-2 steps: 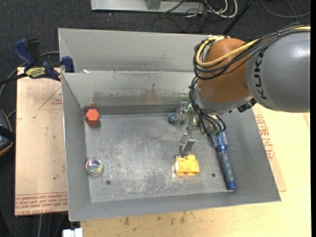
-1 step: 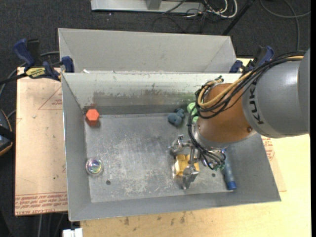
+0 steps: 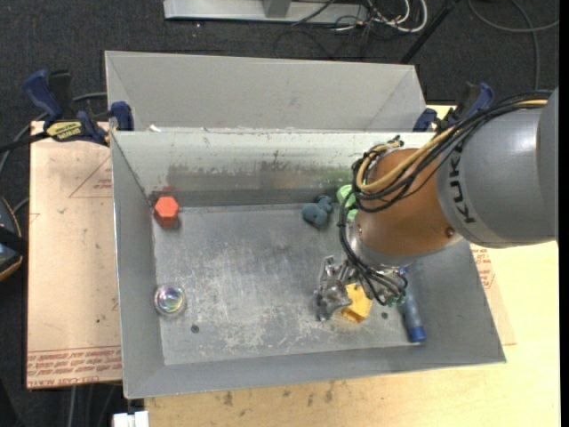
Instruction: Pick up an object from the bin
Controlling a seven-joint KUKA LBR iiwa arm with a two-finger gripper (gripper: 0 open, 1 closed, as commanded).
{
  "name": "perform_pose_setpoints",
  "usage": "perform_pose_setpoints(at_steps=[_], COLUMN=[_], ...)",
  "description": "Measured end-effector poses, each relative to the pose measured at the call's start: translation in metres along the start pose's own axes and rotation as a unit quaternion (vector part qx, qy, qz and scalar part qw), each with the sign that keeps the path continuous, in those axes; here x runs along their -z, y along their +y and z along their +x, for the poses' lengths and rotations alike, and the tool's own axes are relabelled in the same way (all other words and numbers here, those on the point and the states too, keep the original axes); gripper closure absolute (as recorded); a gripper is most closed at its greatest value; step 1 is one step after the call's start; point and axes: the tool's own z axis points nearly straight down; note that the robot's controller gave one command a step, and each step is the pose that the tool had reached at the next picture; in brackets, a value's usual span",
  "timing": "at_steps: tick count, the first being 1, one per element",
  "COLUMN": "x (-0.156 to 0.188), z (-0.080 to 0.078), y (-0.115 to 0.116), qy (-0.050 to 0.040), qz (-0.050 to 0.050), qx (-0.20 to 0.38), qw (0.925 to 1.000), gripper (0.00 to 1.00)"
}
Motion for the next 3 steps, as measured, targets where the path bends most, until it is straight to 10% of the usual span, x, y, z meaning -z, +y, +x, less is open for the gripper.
perform_pose_setpoints(at_steps=[1,2,3], x=[-0.002,0.003,0.005], z=[0.001,0.046,0.042], y=[0.0,-0.055,-0.053], qy=[0.0,0.001,-0.0029], qz=[0.0,0.001,0.001], qx=[0.0,0.02,0.022], qw=[1.0,0.9998,0.9998], gripper=[0.0,0.0,1.0])
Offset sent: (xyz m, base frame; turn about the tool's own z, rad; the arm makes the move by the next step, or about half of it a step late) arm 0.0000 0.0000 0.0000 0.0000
